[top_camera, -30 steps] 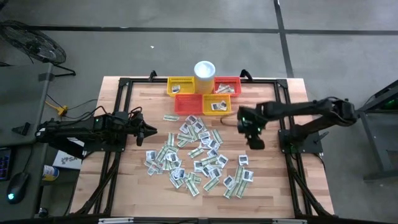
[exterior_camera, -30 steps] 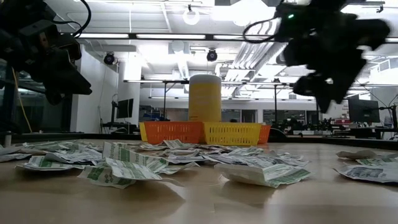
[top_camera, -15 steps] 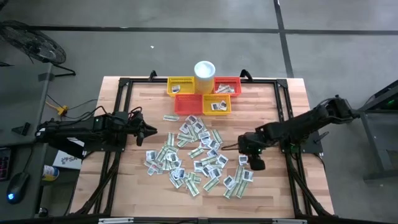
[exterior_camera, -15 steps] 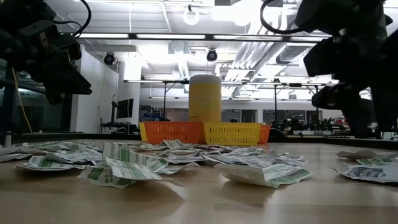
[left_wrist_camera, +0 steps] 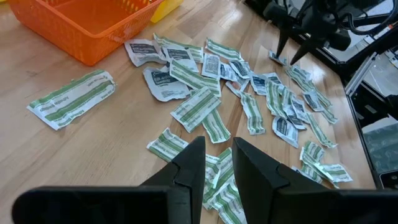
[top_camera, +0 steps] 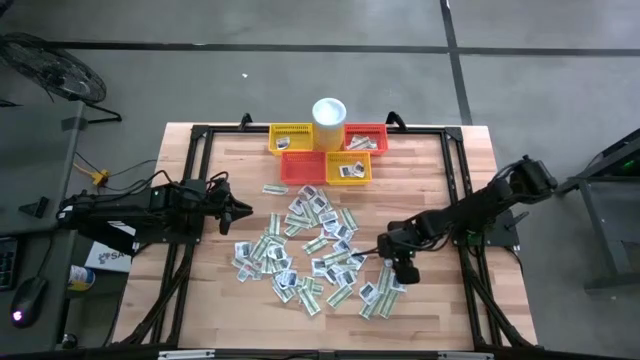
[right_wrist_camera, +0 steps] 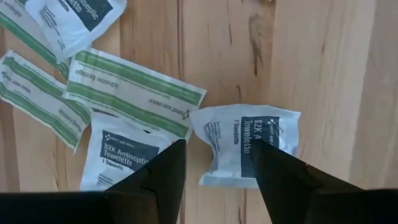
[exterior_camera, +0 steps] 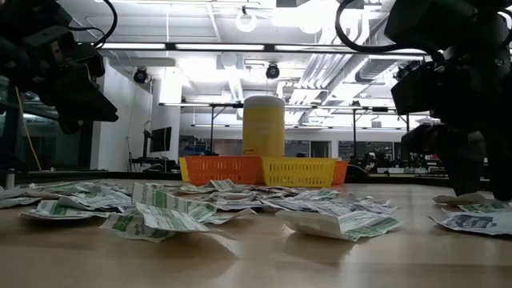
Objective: Pick & Place First Aid Supplies
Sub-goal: Put the black towelette pack into the bottom yellow basket
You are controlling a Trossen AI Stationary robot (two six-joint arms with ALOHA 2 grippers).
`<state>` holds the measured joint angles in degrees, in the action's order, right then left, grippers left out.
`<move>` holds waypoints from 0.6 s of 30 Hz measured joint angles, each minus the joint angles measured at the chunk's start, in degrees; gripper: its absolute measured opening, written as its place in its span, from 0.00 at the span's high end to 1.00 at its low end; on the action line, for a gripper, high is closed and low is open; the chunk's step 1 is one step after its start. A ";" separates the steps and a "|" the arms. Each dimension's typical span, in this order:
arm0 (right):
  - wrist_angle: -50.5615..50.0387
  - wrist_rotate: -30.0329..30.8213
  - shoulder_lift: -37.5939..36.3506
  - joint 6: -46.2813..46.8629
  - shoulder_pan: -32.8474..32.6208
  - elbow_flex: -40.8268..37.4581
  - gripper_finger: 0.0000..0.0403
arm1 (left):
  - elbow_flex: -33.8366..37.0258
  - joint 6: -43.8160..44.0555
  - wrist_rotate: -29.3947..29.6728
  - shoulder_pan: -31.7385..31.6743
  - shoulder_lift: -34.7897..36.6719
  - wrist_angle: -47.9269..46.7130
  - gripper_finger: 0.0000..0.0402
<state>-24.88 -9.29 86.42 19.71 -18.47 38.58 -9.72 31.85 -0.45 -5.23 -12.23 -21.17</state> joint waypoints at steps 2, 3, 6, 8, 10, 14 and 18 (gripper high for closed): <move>-0.06 0.50 0.90 0.78 -0.25 0.14 0.57 | 0.00 -0.02 0.00 0.01 0.01 -0.02 0.80; -0.11 0.86 1.24 0.99 -0.34 0.14 0.58 | 0.00 -0.02 0.00 0.01 0.01 -0.01 0.80; -0.60 2.13 2.04 1.51 -0.34 0.15 0.64 | 0.00 -0.02 0.00 0.02 0.02 -0.02 0.80; -1.08 3.72 2.13 1.42 -0.04 0.14 0.70 | 0.00 -0.02 0.00 0.00 0.02 0.00 0.80; -2.22 5.10 2.16 1.38 0.65 0.12 0.77 | 0.00 -0.01 0.00 0.02 0.01 -0.02 0.80; -3.51 6.92 2.24 1.04 2.30 0.14 0.90 | 0.00 -0.01 0.00 0.02 0.00 0.00 0.80; -3.65 7.78 2.24 0.92 4.41 0.12 0.99 | 0.00 -0.01 0.00 0.01 0.01 0.00 0.80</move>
<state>-28.54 -1.50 88.66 20.62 -14.06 38.70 -9.72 31.85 -0.45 -5.23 -12.22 -21.17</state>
